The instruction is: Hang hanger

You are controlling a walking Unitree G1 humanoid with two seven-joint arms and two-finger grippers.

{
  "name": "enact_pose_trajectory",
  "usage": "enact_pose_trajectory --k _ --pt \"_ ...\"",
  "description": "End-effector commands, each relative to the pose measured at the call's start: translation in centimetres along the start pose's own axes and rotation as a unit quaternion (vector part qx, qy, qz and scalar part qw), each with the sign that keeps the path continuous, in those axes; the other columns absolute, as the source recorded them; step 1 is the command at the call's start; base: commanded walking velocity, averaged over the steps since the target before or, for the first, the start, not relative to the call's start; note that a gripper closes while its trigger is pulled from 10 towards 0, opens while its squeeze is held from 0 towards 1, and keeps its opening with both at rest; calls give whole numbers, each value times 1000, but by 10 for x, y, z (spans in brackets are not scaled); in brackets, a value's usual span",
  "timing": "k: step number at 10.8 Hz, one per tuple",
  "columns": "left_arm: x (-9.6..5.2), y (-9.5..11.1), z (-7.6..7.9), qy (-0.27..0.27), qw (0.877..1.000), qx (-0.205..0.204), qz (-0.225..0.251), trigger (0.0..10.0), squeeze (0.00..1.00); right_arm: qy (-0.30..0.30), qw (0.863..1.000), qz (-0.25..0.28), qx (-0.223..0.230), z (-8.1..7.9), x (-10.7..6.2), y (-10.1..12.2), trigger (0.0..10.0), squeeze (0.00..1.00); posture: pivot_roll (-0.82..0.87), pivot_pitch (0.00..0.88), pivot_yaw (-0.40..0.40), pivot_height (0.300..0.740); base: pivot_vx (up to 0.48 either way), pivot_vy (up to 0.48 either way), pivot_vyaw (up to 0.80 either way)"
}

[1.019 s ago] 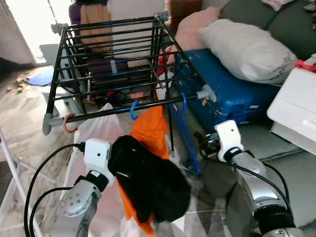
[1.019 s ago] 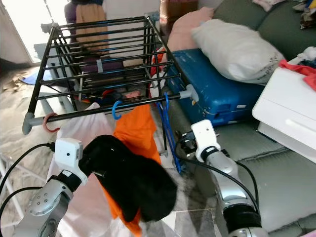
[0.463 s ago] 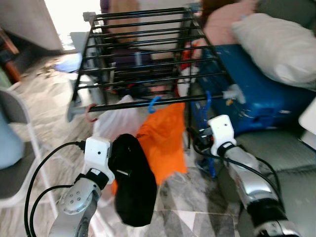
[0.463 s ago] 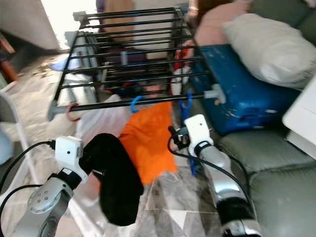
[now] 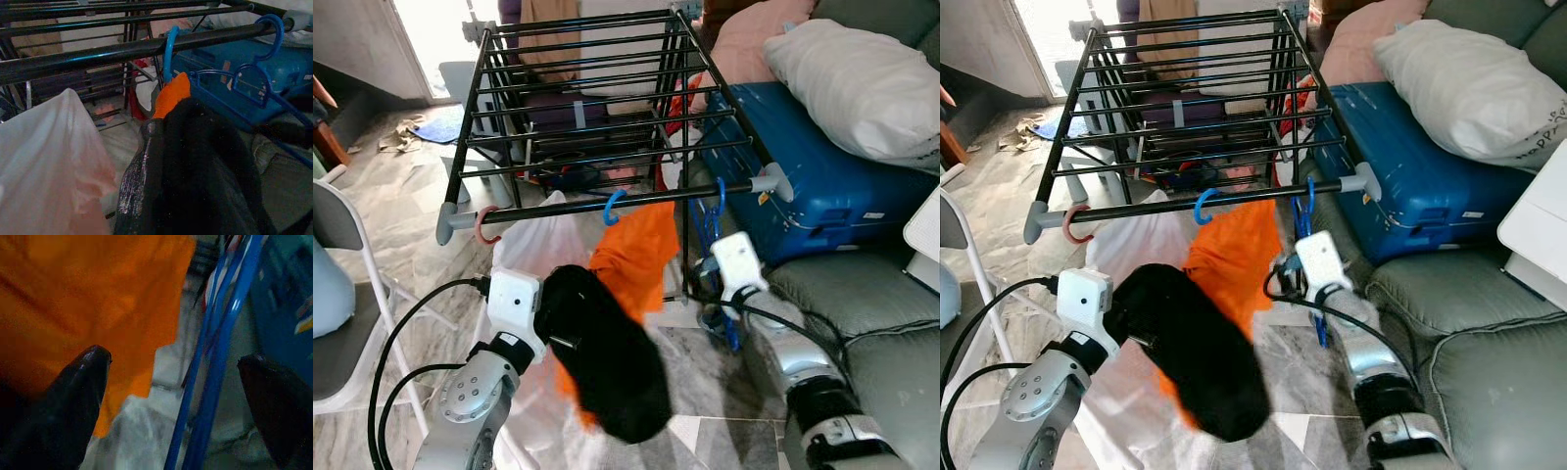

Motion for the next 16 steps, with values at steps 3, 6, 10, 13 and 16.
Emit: enact_pose_trajectory --k 3,6,10,13,16 --pt "4 4 0 -3 1000 9 3 10000 0 -11 999 -12 38 3 7 3 0 0 -141 16 43 740 0 0 0" --pt "7 4 2 -10 1000 9 1 10000 0 -30 998 -14 58 9 13 10 0 0 -139 15 47 740 0 0 0" --pt "8 2 3 -14 1000 8 -6 10000 0 -36 997 -22 66 13 16 9 0 0 -139 14 45 740 0 0 0" --pt "8 2 4 -16 1000 8 -8 10000 0 -35 997 -25 67 13 17 6 0 0 -141 13 46 740 0 0 0" --pt "9 1 4 -17 1000 8 -9 10000 0 -36 997 -24 65 14 17 6 0 0 -138 11 44 740 0 0 0"
Point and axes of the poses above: a point about 5 cm out from each wrist's last joint towards the gripper, its own x axis pointing out of the wrist towards the gripper, its own y axis along the axis of the wrist's last joint, z = x × y, the point moved 1 cm from there along x, pointing out of the wrist towards the gripper, and after that the axes turned 12 degrees about -x, right-handed, at the moved point
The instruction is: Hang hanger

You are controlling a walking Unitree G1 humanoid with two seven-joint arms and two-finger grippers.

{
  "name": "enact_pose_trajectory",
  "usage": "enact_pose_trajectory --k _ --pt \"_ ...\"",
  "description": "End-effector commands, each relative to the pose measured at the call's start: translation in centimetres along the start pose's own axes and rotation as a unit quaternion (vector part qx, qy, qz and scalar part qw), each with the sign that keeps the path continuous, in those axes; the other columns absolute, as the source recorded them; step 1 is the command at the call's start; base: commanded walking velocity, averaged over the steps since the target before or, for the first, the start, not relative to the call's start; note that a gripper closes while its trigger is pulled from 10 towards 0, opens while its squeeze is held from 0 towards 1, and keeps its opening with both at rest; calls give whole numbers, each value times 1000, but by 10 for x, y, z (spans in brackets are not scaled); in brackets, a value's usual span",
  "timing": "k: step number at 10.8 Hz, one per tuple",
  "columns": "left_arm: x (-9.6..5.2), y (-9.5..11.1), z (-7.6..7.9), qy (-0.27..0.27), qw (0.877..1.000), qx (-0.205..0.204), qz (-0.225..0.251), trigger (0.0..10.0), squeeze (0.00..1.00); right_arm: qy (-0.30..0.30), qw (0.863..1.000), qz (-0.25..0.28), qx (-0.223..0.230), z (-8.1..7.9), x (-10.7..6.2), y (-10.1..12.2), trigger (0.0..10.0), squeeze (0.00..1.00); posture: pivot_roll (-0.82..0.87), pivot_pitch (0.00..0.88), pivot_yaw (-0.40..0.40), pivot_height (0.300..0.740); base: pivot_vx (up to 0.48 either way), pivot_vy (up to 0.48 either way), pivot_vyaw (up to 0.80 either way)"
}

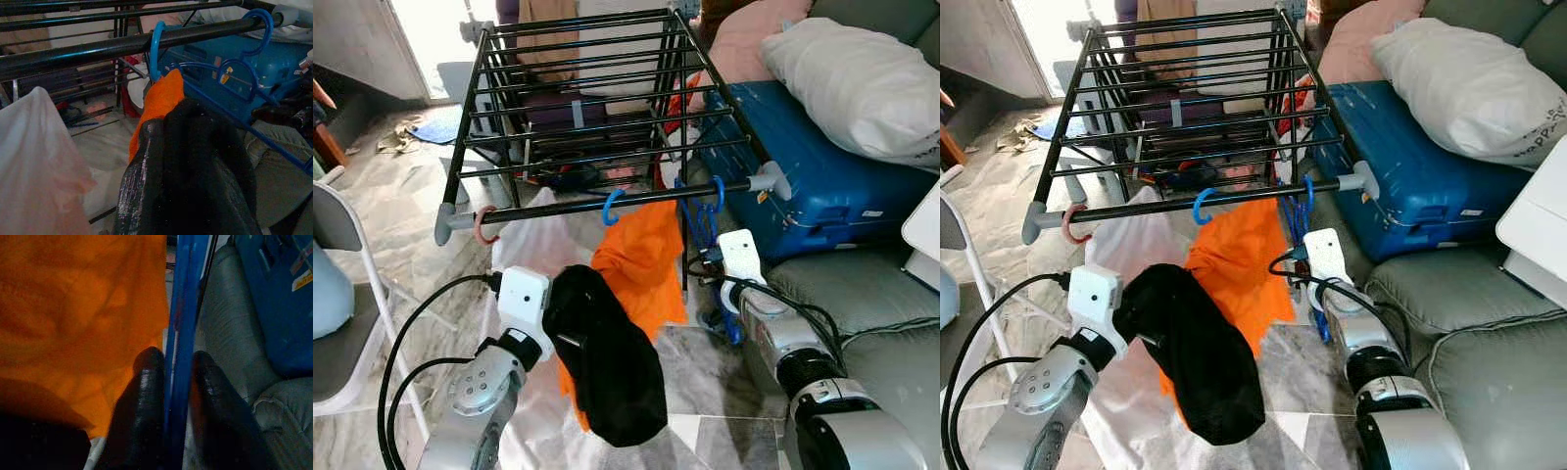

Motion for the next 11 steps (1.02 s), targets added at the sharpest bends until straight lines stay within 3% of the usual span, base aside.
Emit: enact_pose_trajectory --k 1,6,8,11 --pt "2 2 -1 -2 1000 8 0 10000 0 -5 1000 9 4 3 2 7 0 0 -136 10 44 740 0 0 0" --pt "4 2 -1 -6 1000 13 -2 10000 0 -9 1000 11 3 3 2 7 0 0 -138 0 48 740 0 0 0" --pt "6 4 -1 -4 1000 16 5 10000 0 -40 997 69 10 12 0 24 0 0 -138 0 46 740 0 0 0" --pt "6 4 -1 -1 1000 17 8 10000 0 -75 993 91 9 20 -11 13 0 0 -142 4 44 740 0 0 0"
Point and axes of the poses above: a point about 5 cm out from each wrist's last joint towards the gripper, its own x axis pointing out of the wrist towards the gripper, its own y axis along the axis of the wrist's last joint, z = x × y, the point moved 1 cm from there along x, pointing out of the wrist towards the gripper, and after that the axes turned 12 degrees about -x, right-handed, at the moved point
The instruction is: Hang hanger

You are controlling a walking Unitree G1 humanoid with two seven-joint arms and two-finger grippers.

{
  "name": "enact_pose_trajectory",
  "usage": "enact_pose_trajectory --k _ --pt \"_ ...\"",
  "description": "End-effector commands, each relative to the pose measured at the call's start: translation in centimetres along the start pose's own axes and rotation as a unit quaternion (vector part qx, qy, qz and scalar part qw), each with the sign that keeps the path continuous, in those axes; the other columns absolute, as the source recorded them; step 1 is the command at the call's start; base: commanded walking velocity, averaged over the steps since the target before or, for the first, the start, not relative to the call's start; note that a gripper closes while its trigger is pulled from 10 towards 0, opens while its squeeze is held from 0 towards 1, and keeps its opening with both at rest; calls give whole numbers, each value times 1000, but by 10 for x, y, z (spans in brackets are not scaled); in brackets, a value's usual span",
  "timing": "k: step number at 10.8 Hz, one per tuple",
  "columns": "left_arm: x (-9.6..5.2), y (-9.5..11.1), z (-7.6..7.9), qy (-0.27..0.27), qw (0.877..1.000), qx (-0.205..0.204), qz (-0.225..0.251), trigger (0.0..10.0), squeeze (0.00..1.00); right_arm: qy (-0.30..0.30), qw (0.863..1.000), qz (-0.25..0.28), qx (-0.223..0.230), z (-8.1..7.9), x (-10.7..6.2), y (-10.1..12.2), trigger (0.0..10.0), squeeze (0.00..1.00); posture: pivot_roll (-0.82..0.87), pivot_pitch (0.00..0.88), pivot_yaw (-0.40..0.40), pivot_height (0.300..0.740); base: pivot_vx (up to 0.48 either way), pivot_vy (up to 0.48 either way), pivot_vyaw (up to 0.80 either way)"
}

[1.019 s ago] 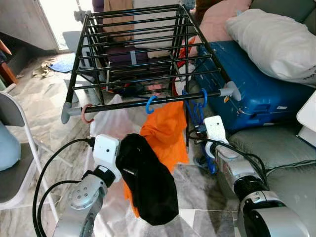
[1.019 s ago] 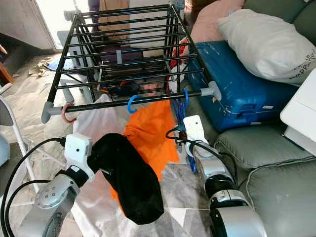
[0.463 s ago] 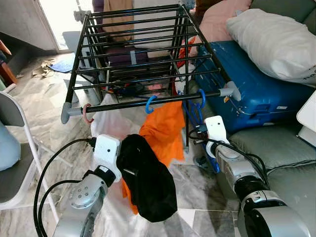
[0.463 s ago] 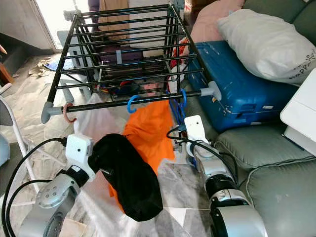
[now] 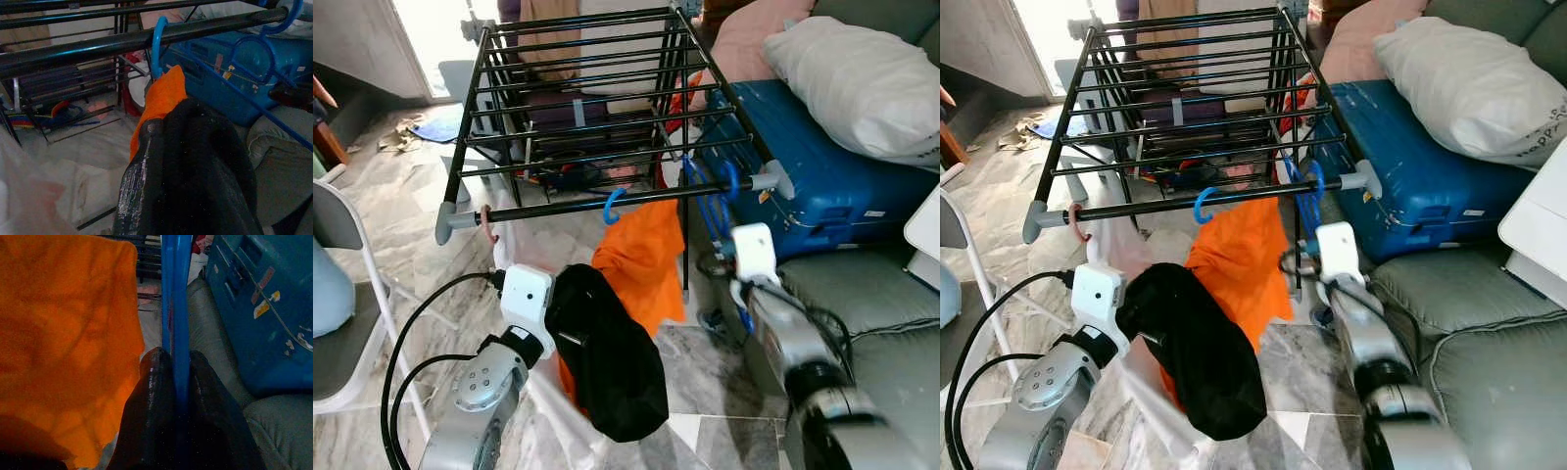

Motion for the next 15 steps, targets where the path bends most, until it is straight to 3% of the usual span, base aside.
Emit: enact_pose_trajectory --k 1,3,4,5,6,10,15 --pt "3 6 -1 -1 1000 10 12 10000 0 -22 999 36 3 9 -2 11 0 0 -143 4 46 740 0 0 0" --pt "4 6 -1 -1 1000 11 15 10000 0 -36 998 51 -4 15 -14 7 0 0 -155 5 51 740 0 0 0" --pt "4 5 0 -4 1000 11 14 10000 0 -23 999 36 -4 13 -18 -2 2431 0 -155 3 50 740 0 0 0" --pt "5 5 0 -4 1000 11 14 10000 0 -11 1000 21 0 11 -23 -10 3686 0 -157 1 50 740 0 0 0" --pt "6 7 -4 21 1000 12 18 10000 0 3 1000 6 -2 9 -33 -21 10000 0 -158 0 49 740 0 0 0" --pt "11 5 -6 39 999 18 20 10000 0 26 1000 -16 -2 0 -54 -36 10000 0 -169 0 48 740 0 0 0" --pt "13 2 -5 39 999 22 11 10000 0 35 999 -24 -5 -2 -55 -35 10000 0 -170 0 47 740 -169 0 0"
Point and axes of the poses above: a point about 5 cm out from each wrist's last joint towards the gripper, its own x axis pointing out of the wrist towards the gripper, its own y axis along the axis of the wrist's last joint, z = x × y, the point moved 1 cm from there along x, pointing out of the wrist towards the gripper, and after that the axes turned 12 degrees about -x, right-handed, at the moved point
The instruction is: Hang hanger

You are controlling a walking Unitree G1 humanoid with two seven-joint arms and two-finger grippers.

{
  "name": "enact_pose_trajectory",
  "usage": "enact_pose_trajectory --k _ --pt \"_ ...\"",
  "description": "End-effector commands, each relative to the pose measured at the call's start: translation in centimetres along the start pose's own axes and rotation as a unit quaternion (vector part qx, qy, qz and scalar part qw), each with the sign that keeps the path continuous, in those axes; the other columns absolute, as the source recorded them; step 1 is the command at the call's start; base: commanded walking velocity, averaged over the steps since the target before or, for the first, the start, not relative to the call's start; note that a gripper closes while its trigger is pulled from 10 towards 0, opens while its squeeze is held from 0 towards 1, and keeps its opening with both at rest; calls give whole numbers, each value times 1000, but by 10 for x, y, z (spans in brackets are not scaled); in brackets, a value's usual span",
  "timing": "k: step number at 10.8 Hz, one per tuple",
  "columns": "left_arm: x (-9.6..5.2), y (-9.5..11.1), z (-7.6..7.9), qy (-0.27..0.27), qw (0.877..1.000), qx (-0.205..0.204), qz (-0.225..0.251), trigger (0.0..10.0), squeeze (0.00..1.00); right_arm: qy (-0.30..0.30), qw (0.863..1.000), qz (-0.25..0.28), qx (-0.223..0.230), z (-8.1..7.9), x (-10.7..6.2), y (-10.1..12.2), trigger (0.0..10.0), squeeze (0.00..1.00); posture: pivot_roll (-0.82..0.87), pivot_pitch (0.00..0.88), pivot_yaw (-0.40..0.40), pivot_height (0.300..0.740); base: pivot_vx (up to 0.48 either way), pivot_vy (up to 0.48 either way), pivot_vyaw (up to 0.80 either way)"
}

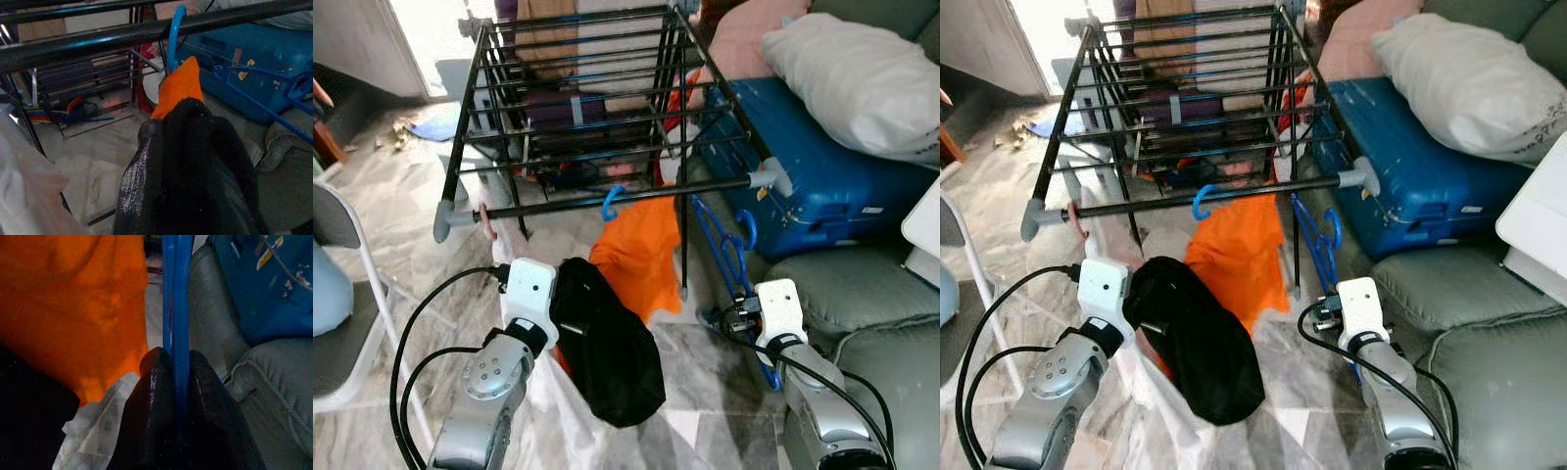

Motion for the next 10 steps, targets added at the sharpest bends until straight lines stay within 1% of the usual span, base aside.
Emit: enact_pose_trajectory --k 1,4,6,10 --pt "1 3 -1 2 1000 7 6 10000 0 3 1000 10 -2 0 2 7 10000 0 -169 0 45 740 -281 0 0" --pt "1 2 0 0 1000 11 5 10000 0 3 1000 11 -5 3 5 11 10000 0 -170 0 44 740 -247 0 0" --pt "2 2 1 -2 1000 14 4 10000 0 6 1000 14 -6 2 7 13 10000 0 -172 0 42 740 -296 0 0" --pt "3 1 2 3 1000 14 5 10000 0 10 1000 16 -9 4 11 16 10000 0 -169 0 34 740 -349 0 0"
Point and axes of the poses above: a point about 5 cm out from each wrist's last joint towards the gripper, its own x axis pointing out of the wrist towards the gripper, its own y axis along the axis of the wrist's last joint, z = x × y, the point moved 1 cm from there along x, pointing out of the wrist towards the gripper, and after that the axes turned 12 degrees about -x, right-handed, at the moved point
